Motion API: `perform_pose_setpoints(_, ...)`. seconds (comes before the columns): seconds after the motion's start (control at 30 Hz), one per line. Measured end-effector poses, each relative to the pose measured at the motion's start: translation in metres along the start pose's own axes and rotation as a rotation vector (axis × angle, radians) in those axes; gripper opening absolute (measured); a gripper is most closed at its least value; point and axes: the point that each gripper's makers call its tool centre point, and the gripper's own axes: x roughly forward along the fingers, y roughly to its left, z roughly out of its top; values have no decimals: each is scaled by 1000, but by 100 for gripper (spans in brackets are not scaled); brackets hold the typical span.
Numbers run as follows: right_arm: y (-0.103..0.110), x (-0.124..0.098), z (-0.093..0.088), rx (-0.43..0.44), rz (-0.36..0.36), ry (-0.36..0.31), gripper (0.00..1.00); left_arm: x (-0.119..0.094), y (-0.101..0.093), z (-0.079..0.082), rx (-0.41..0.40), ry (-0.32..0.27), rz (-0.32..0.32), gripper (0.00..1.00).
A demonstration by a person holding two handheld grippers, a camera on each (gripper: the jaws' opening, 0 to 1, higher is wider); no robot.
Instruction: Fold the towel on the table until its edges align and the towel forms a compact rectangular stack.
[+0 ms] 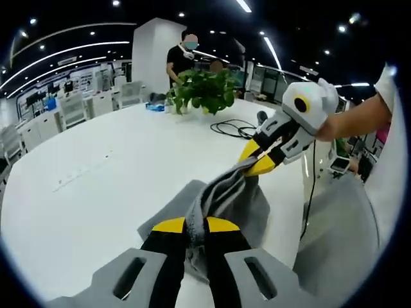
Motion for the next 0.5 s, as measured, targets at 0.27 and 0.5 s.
perform_pose_setpoints(0.27, -8, 10, -9, 6, 4, 4, 7, 15, 9, -7, 10, 41, -8, 10)
perform_pose_setpoints(0.5, -15, 29, -22, -13, 16, 47, 8, 29, 18, -19, 15, 93, -1, 10)
